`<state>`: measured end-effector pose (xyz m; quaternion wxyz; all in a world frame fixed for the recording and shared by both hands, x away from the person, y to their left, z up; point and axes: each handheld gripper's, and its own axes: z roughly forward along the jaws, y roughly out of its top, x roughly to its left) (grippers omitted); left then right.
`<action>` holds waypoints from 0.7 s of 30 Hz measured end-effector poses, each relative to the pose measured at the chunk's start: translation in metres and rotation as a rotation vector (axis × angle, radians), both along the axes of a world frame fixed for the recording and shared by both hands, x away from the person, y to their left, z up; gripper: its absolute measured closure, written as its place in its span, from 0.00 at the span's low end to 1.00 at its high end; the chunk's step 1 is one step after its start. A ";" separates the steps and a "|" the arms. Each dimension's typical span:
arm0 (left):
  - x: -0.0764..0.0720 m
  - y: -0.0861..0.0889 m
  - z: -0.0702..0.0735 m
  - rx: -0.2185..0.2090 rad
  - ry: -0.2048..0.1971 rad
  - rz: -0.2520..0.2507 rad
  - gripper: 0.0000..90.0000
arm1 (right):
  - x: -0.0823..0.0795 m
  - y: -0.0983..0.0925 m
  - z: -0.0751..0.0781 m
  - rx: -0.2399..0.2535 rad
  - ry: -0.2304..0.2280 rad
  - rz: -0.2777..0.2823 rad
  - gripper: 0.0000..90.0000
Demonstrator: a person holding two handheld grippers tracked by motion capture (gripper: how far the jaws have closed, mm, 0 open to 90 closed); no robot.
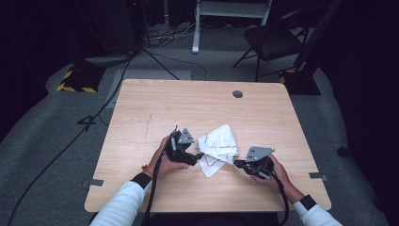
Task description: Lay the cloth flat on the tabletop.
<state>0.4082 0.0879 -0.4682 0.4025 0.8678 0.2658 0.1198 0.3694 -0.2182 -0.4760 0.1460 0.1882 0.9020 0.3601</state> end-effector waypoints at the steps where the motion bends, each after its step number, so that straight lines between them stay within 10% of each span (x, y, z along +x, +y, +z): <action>1: 0.000 0.000 0.000 0.000 0.000 0.000 0.26 | 0.000 -0.003 0.000 -0.002 -0.003 -0.006 0.98; 12: 0.014 -0.026 -0.009 0.072 0.011 -0.099 0.30 | 0.002 -0.033 0.002 -0.013 -0.029 -0.076 0.98; 21: 0.019 -0.036 -0.005 0.101 -0.029 -0.190 0.70 | 0.008 -0.053 0.004 -0.010 -0.054 -0.154 0.98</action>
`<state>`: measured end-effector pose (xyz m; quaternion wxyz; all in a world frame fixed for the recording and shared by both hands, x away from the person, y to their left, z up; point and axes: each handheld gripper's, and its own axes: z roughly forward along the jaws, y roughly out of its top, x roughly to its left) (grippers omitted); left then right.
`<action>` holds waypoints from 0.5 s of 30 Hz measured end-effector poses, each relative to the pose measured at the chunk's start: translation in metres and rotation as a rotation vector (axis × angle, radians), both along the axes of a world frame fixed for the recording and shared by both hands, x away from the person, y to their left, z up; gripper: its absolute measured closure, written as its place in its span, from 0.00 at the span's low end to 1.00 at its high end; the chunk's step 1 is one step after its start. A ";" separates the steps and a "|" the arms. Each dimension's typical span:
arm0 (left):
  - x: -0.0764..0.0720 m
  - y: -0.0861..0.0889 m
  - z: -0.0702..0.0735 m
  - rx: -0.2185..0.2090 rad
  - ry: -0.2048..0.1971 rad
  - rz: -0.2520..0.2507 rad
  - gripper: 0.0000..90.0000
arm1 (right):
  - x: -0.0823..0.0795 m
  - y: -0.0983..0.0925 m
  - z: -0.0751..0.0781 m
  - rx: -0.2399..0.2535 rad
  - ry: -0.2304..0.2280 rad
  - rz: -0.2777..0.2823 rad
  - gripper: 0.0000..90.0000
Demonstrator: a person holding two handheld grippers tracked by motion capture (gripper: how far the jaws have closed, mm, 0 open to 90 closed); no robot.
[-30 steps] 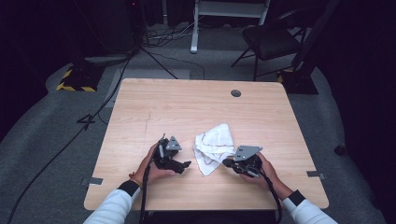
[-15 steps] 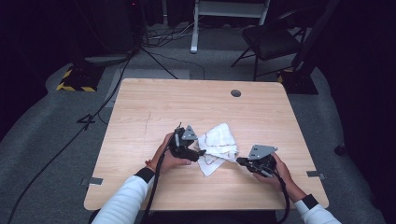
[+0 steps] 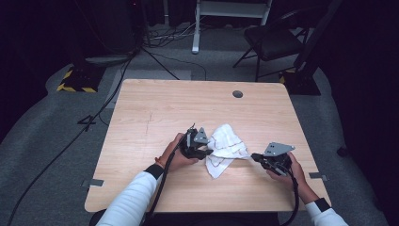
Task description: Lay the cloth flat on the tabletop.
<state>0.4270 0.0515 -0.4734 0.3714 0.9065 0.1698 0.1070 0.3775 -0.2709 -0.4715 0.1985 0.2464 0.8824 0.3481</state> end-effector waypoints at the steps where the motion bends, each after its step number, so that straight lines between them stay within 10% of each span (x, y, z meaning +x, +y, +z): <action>1: 0.001 -0.001 0.001 0.000 -0.006 -0.006 0.75 | 0.001 0.000 0.000 0.000 0.000 -0.007 0.98; 6: 0.003 -0.003 0.004 -0.015 -0.015 -0.019 0.89 | 0.003 -0.002 -0.001 -0.012 -0.007 -0.026 0.97; 9: 0.004 0.000 0.006 -0.016 -0.010 0.004 0.71 | 0.004 -0.003 -0.001 -0.012 -0.006 -0.034 0.97; 15: 0.003 0.008 0.011 -0.047 -0.020 0.017 0.66 | 0.005 -0.003 0.000 -0.022 -0.015 -0.041 0.98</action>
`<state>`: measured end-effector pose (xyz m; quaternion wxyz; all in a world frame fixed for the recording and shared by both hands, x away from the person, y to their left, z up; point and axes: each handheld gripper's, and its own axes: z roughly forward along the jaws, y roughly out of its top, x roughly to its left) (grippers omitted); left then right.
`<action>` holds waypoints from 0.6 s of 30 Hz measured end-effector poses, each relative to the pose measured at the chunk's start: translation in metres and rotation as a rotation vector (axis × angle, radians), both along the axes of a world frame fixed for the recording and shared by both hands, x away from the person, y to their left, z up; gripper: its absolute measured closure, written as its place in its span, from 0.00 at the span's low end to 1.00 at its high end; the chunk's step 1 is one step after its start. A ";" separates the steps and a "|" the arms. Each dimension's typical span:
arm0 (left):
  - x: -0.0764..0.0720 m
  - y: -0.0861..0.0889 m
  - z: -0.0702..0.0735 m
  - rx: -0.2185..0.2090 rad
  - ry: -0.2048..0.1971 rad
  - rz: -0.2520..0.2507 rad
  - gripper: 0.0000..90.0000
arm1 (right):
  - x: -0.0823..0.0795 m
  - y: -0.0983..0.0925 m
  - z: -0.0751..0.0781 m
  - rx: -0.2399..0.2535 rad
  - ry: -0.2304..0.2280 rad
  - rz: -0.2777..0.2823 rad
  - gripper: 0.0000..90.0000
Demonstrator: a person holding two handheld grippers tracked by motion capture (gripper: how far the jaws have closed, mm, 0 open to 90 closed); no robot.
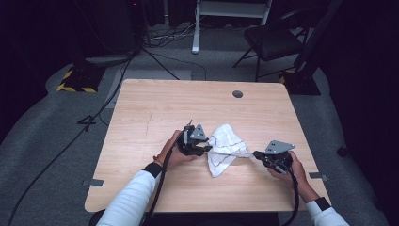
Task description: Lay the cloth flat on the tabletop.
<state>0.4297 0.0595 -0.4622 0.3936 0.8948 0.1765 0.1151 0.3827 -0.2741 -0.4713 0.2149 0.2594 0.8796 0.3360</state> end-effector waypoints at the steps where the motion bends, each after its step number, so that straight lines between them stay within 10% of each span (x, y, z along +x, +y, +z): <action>1: 0.000 0.000 0.000 0.002 -0.002 0.008 0.59 | 0.001 -0.001 0.000 -0.010 -0.004 -0.007 0.97; 12: 0.003 0.007 0.001 -0.002 0.024 0.009 0.54 | 0.009 -0.012 0.000 -0.008 -0.013 -0.092 1.00; 18: -0.002 -0.001 0.001 0.010 0.025 -0.050 0.48 | 0.000 0.000 0.003 0.042 0.001 -0.011 0.91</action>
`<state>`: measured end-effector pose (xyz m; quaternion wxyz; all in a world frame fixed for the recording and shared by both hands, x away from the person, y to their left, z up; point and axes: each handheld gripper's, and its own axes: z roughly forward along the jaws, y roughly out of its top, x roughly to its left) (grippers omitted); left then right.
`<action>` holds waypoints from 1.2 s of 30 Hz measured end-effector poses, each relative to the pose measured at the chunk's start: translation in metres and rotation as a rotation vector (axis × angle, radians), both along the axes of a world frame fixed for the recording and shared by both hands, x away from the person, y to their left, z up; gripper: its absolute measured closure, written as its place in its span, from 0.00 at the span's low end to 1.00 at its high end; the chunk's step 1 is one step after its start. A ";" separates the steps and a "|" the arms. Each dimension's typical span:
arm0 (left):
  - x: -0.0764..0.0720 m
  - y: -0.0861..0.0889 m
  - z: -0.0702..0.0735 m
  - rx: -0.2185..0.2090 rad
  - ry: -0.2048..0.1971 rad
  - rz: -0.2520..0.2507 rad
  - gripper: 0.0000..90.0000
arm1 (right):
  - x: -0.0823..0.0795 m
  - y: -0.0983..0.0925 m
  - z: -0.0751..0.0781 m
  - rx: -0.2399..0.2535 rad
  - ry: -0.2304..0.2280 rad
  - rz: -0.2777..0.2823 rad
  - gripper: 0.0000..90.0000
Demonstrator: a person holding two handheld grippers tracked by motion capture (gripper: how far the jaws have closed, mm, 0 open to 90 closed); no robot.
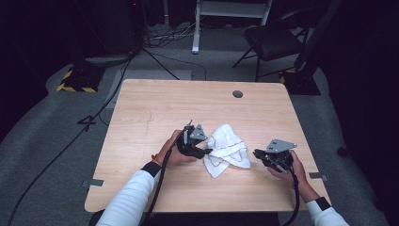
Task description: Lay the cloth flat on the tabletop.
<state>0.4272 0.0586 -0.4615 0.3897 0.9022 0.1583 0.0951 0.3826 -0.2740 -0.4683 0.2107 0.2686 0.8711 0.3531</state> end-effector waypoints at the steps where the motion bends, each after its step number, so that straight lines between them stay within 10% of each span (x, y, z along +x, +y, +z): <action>1: -0.002 -0.001 0.001 -0.006 -0.001 -0.014 0.46 | -0.004 0.007 0.001 0.029 0.014 0.051 0.88; 13: -0.008 -0.023 -0.010 0.048 0.005 -0.083 0.51 | -0.011 0.034 -0.011 0.007 0.073 0.175 0.80; 17: -0.006 -0.023 -0.011 0.088 -0.027 -0.045 0.75 | -0.009 0.038 -0.015 -0.012 0.089 0.175 0.81; 24: 0.001 -0.010 -0.004 0.047 -0.061 0.015 0.95 | -0.004 0.039 -0.021 -0.042 0.093 0.159 0.87; 36: 0.013 0.016 0.004 -0.018 -0.036 0.116 0.97 | 0.002 0.028 -0.019 -0.079 0.096 0.092 0.95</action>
